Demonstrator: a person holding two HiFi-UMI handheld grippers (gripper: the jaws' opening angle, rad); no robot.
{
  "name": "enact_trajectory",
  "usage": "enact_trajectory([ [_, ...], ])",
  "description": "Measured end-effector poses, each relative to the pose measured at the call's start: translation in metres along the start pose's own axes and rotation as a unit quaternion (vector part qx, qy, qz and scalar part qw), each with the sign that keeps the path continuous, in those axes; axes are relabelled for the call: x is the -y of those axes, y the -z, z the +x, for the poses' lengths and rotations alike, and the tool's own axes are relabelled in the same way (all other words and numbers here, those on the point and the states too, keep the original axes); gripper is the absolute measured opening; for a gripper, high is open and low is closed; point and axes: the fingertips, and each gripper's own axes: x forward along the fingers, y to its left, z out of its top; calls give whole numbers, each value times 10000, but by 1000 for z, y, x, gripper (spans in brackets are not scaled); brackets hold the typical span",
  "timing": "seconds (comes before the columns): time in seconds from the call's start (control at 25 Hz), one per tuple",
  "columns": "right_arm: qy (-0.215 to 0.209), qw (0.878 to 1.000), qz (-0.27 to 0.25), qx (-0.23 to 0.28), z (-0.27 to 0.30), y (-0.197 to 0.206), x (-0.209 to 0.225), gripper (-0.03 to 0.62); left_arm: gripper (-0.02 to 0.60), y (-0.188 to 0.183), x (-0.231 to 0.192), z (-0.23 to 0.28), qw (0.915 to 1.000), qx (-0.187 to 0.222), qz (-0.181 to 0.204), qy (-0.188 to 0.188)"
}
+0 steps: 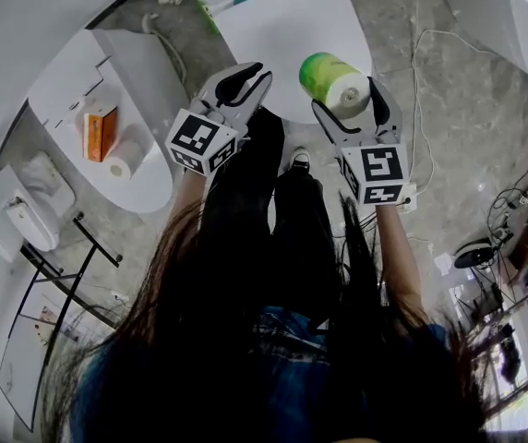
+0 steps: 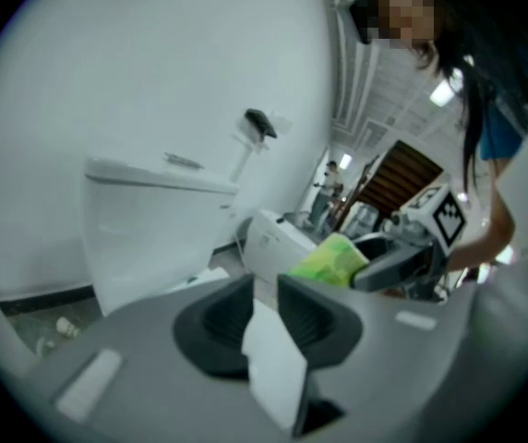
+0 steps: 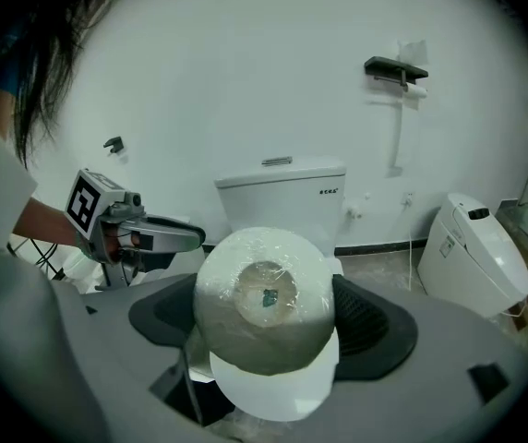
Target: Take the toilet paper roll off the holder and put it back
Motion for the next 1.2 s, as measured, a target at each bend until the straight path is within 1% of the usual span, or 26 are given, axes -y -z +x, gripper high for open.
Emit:
enact_trajectory([
  [0.16, -2, 9999, 63, 84, -1, -3, -5, 430, 69, -4, -9, 3, 9998, -87, 118, -158],
  [0.32, -14, 9999, -117, 123, 3, -8, -5, 430, 69, -5, -11, 7, 9992, -183, 298, -204],
  [0.4, -2, 9997, -208, 141, 5, -11, -2, 430, 69, -6, -13, 9, 9993, -120, 271, -234],
  [0.48, 5, 9996, -255, 156, 8, -14, -1, 429, 69, -6, -15, 9, 9995, -57, 167, -271],
  [0.6, 1, 9995, -294, 142, 12, -14, 1, 430, 69, -3, -19, 10, 9995, -48, 68, -308],
  [0.72, 15, 9993, -367, 32, 26, -5, 4, 430, 69, -1, -22, 11, 9992, -90, 134, -355],
  [0.8, 8, 9989, -464, -97, 44, 7, 6, 430, 69, 2, -26, 10, 9990, -122, 145, -395],
  [0.92, -63, 9950, -924, -361, 82, 20, 8, 430, 69, 7, -32, 10, 9990, -167, 82, -414],
  [1.08, -172, 9836, -1681, -630, 143, 19, 9, 430, 69, 12, -42, 8, 9986, -201, 52, -490],
  [1.2, -202, 9771, -1968, -783, 186, 16, 9, 430, 69, 16, -48, 7, 9983, -210, -33, -541],
])
